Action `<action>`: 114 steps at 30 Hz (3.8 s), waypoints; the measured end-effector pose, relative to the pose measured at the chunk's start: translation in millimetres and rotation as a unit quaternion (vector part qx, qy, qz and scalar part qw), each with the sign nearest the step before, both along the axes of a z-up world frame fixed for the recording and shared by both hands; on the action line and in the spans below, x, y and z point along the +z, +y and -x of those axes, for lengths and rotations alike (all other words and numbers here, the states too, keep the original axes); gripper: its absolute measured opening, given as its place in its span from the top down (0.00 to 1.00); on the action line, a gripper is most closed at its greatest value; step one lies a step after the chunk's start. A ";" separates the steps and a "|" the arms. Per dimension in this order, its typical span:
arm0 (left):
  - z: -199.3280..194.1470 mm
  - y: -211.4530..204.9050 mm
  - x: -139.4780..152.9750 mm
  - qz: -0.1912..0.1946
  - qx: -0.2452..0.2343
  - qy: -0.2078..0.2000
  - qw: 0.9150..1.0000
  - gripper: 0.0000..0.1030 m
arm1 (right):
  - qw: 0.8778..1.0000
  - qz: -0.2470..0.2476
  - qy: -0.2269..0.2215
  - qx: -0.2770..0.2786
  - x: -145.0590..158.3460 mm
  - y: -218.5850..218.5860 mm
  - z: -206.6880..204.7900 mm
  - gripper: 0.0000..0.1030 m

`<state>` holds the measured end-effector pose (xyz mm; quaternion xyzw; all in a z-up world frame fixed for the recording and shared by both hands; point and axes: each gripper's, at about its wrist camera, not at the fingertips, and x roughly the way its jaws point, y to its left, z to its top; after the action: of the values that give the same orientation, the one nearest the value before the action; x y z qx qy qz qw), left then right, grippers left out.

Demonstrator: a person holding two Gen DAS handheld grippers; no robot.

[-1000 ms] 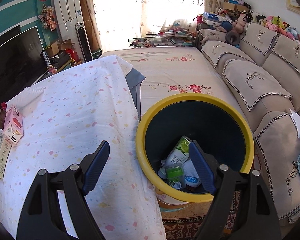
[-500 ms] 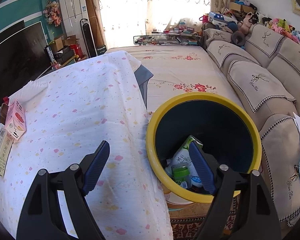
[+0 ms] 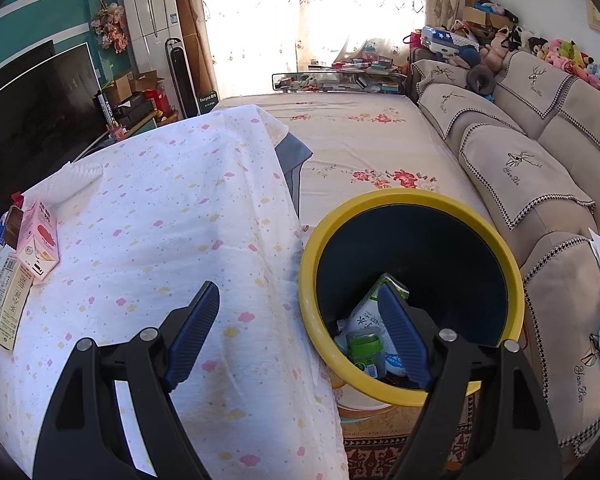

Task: Collect trash
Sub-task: 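Carry the vitamin bottle over the bin and open the left gripper, then grasp the pink carton with the right gripper and lift it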

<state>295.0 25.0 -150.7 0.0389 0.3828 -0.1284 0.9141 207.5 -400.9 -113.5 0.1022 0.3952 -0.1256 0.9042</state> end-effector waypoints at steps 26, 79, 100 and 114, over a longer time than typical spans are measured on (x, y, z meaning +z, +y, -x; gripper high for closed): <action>75.5 -299.8 66.9 0.052 -0.253 -0.004 0.966 0.55 | 0.999 0.027 -0.034 -0.032 25.8 -70.3 70.7 0.25; 126.8 -10.1 112.1 0.045 0.073 -0.115 0.990 0.05 | 0.986 -0.008 -0.051 0.158 41.4 117.6 20.1 0.25; 119.3 48.5 74.1 0.082 0.090 -0.074 0.990 0.05 | 0.960 0.002 -0.007 0.281 11.5 233.1 -118.0 0.39; 108.9 24.1 63.8 0.080 0.070 -0.057 0.993 0.05 | 0.957 -0.004 -0.025 0.290 23.4 233.7 -100.8 0.63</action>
<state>186.2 49.1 -87.0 -0.0536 0.3202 -0.0919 0.9414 308.3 -167.2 -90.1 -0.0104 0.3856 0.1464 0.9109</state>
